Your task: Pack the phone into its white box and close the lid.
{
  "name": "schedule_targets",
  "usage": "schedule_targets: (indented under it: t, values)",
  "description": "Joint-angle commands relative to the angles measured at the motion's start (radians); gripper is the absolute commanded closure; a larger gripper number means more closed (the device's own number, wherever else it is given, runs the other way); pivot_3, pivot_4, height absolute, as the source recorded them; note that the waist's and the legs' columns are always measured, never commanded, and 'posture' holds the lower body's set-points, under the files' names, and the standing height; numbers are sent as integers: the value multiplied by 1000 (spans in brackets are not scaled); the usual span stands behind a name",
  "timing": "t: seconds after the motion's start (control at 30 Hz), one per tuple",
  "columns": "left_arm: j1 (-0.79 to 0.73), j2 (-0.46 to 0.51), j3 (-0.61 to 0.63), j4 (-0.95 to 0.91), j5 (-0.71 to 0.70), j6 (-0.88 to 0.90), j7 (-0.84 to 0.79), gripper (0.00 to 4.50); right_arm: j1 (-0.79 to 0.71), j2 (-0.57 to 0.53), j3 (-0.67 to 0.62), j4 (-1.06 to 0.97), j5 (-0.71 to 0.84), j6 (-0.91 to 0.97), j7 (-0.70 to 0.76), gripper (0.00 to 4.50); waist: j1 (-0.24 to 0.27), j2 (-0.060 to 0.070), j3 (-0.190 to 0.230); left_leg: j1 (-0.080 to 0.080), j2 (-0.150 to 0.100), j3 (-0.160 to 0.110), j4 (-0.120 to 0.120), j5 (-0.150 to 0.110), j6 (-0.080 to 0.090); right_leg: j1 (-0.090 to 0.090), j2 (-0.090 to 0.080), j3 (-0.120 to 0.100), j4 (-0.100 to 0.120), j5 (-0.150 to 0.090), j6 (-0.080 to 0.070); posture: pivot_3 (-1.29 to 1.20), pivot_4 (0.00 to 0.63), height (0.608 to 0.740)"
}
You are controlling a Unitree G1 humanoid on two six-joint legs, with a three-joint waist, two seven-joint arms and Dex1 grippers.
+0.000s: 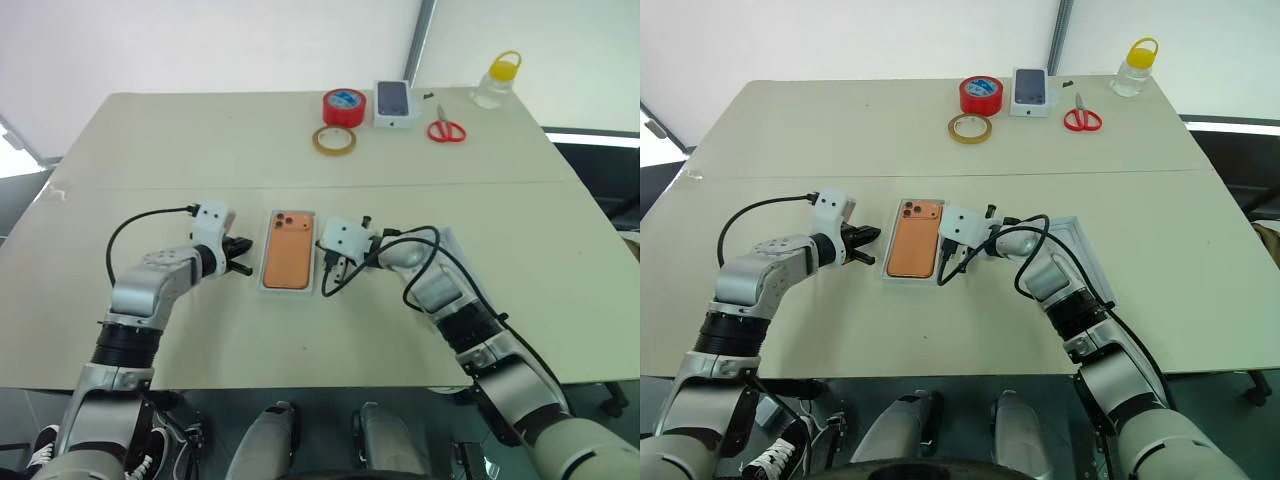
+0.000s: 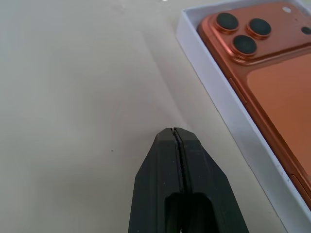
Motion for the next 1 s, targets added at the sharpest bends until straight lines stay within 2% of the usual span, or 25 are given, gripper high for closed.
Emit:
schedule_targets:
  t: [0.03, 0.17, 0.4, 0.53, 0.87, 1.0]
  values:
    - [63, -18, -104, -97, -35, 87, -97, 4484, 4, -13, -10, -50, 0, -12, 8, 4500, 2, 0, 0, 0, 0, 0, 0, 0, 0, 0, 0, 0, 0, 0, 0, 0, 150, 740]
    - [82, -56, -112, -130, -48, 127, -124, 4484, 25, -50, -24, -93, 16, 8, 45, 4500, 5, 1, 0, 0, 0, 0, 0, 0, 0, 2, 0, 0, -1, 0, 0, 0, 150, 740]
    - [0, -217, -138, -106, -40, 142, -118, 4484, 144, -179, -56, -288, 57, 76, 162, 4500, 30, 1, -1, 1, -1, -1, 3, -1, 2, 4, -1, -1, -2, -1, 1, 0, 150, 740]
    - [-22, -273, -174, -97, -24, 143, -140, 4484, 209, -244, -88, -385, 69, 115, 202, 4500, 32, 1, -1, 0, -2, -1, 6, -3, 5, 7, -2, -2, -3, -2, 3, 0, 150, 740]
    - [-56, -360, -256, -58, 23, 120, -172, 4484, 301, -373, -188, -465, 98, 152, 254, 4500, 42, 1, -1, 0, -4, 0, 7, -4, 7, 9, -5, -4, -4, -2, 4, 0, 150, 740]
    - [-94, -347, -205, 6, 38, 92, -185, 4484, 313, -411, -200, -469, 115, 157, 285, 4500, 46, 1, 0, 0, -4, 0, 7, -4, 7, 9, -5, -4, -4, -3, 4, 0, 150, 740]
